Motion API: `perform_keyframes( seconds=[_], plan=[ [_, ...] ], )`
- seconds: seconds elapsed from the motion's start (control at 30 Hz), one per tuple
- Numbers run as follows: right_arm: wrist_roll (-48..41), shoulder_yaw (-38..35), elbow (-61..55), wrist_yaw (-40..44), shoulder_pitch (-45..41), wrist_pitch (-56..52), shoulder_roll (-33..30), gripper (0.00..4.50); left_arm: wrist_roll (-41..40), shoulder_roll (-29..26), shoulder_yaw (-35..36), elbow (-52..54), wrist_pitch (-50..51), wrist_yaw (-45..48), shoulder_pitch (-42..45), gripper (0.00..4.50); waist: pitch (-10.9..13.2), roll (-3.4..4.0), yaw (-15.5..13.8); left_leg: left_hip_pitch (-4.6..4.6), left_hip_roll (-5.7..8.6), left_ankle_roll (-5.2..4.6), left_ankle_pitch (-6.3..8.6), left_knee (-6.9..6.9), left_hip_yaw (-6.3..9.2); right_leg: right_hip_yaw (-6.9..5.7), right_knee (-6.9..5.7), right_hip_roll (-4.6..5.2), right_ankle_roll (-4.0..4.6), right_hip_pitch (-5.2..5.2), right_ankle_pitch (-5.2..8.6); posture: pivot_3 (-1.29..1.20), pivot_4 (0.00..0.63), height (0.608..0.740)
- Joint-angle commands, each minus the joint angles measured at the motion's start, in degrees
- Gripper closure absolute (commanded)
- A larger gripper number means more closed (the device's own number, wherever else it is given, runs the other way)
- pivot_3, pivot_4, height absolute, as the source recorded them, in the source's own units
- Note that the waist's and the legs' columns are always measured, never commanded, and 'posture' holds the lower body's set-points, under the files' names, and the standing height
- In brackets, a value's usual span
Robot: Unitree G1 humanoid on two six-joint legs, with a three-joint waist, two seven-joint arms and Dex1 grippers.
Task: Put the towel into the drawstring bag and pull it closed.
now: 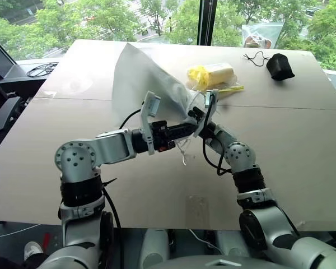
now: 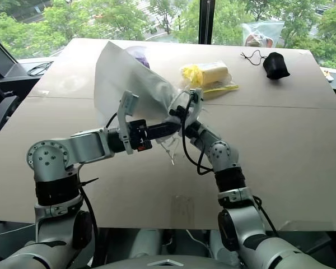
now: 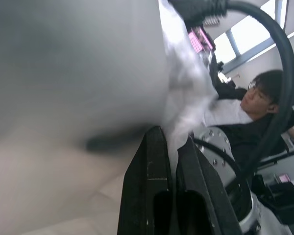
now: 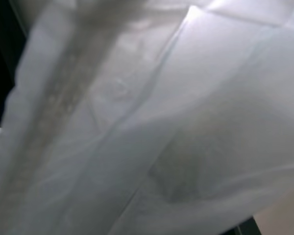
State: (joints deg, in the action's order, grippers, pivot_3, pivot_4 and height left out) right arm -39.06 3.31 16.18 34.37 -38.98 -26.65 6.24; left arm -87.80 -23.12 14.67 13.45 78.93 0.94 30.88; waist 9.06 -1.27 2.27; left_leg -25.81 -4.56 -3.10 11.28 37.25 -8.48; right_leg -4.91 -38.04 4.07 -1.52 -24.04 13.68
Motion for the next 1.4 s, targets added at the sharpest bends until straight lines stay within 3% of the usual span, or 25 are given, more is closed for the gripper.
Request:
perform_keyframes(
  seconds=[0.03,0.1,0.27,0.3,0.37,0.73,0.93,1.1,1.23,1.3,1.4],
  plan=[
    [11.68,11.80,-0.50,2.84,-0.40,4.47,-0.13,4.47,-0.40,-2.76,-0.90,1.69,-2.69,-0.65,0.74,4.50,0.00,-0.01,-0.07,-0.01,0.01,0.00,0.00,0.01,0.00,-0.01,0.02,0.00,0.00,0.01,0.00,0.00,0.150,0.740],
    [16.62,12.13,1.01,2.12,-0.54,6.72,-2.19,4.47,0.33,-5.74,-0.59,1.27,-2.93,0.29,0.98,4.50,0.00,-0.01,-0.17,-0.01,0.06,0.00,0.00,0.03,-0.02,-0.13,0.02,0.04,0.00,0.01,0.00,0.00,0.150,0.740],
    [19.43,12.59,-9.22,5.35,2.55,1.48,-11.98,2.47,16.23,-17.67,-5.90,-1.80,-7.02,12.51,4.49,4.50,0.00,0.00,-1.07,-0.06,0.14,0.01,0.00,0.07,0.05,-0.37,0.01,0.05,0.01,0.02,0.00,0.00,0.150,0.740],
    [20.14,13.43,-11.81,5.88,3.40,0.31,-14.11,1.93,19.80,-19.42,-7.69,-2.90,-8.87,15.44,5.19,4.50,0.01,0.01,-1.08,-0.05,0.20,0.03,0.02,0.06,0.05,-0.39,0.06,0.06,0.02,0.03,0.01,0.00,0.150,0.740],
    [20.00,14.05,-16.75,6.68,5.21,-2.40,-17.36,1.27,24.51,-21.09,-9.86,-5.49,-11.71,20.24,6.97,4.50,0.00,0.00,-1.35,-0.04,0.22,0.11,0.06,0.04,0.03,-0.36,0.05,0.08,0.03,0.01,0.02,0.00,0.150,0.740],
    [25.20,10.06,-28.17,-3.49,8.61,-4.90,-20.86,1.27,43.58,-22.16,-16.38,-9.27,-25.12,35.05,11.57,4.50,0.03,0.05,-1.56,-0.08,0.19,0.04,0.00,-0.03,-0.03,-0.32,0.08,0.05,0.02,-0.07,0.03,0.00,0.150,0.740],
    [29.37,11.74,-30.33,-4.81,9.30,-6.72,-24.79,1.27,56.80,-26.38,-21.23,-11.18,-38.89,45.91,11.17,4.50,0.03,0.05,-1.37,-0.12,0.22,0.03,0.00,-0.01,-0.02,-0.33,0.08,0.04,0.01,-0.09,0.03,0.00,0.150,0.740],
    [36.55,15.64,-19.77,-4.20,4.32,-0.62,-25.97,1.27,64.72,-30.37,-22.71,-15.53,-48.99,54.24,9.64,4.50,0.05,0.07,-1.12,-0.11,0.16,0.03,-0.01,-0.03,-0.19,-0.22,0.04,-0.03,0.03,-0.21,0.04,0.00,0.150,0.740],
    [37.72,17.41,-3.02,-2.28,-1.60,6.60,-19.91,1.27,67.82,-30.81,-21.86,-17.53,-52.00,56.75,9.37,4.50,0.05,0.07,-1.07,-0.12,0.15,0.02,-0.01,-0.01,-0.27,-0.16,0.04,-0.05,0.02,-0.23,0.03,0.00,0.150,0.740],
    [33.96,14.08,5.60,-1.24,-4.26,7.81,-14.18,1.27,68.56,-30.45,-21.16,-17.89,-52.14,56.78,9.16,4.50,0.04,0.05,-1.13,-0.13,0.13,0.02,-0.01,-0.01,-0.28,-0.17,0.05,-0.05,0.01,-0.24,0.04,0.00,0.150,0.740],
    [38.56,15.88,19.84,-1.52,-8.71,15.81,-11.43,1.27,69.54,-30.54,-19.95,-17.55,-52.32,56.53,7.77,4.50,0.05,0.07,-1.11,-0.12,0.10,0.01,-0.01,-0.01,-0.36,-0.14,0.03,-0.07,0.01,-0.24,0.03,0.00,0.150,0.740]
  ],
)
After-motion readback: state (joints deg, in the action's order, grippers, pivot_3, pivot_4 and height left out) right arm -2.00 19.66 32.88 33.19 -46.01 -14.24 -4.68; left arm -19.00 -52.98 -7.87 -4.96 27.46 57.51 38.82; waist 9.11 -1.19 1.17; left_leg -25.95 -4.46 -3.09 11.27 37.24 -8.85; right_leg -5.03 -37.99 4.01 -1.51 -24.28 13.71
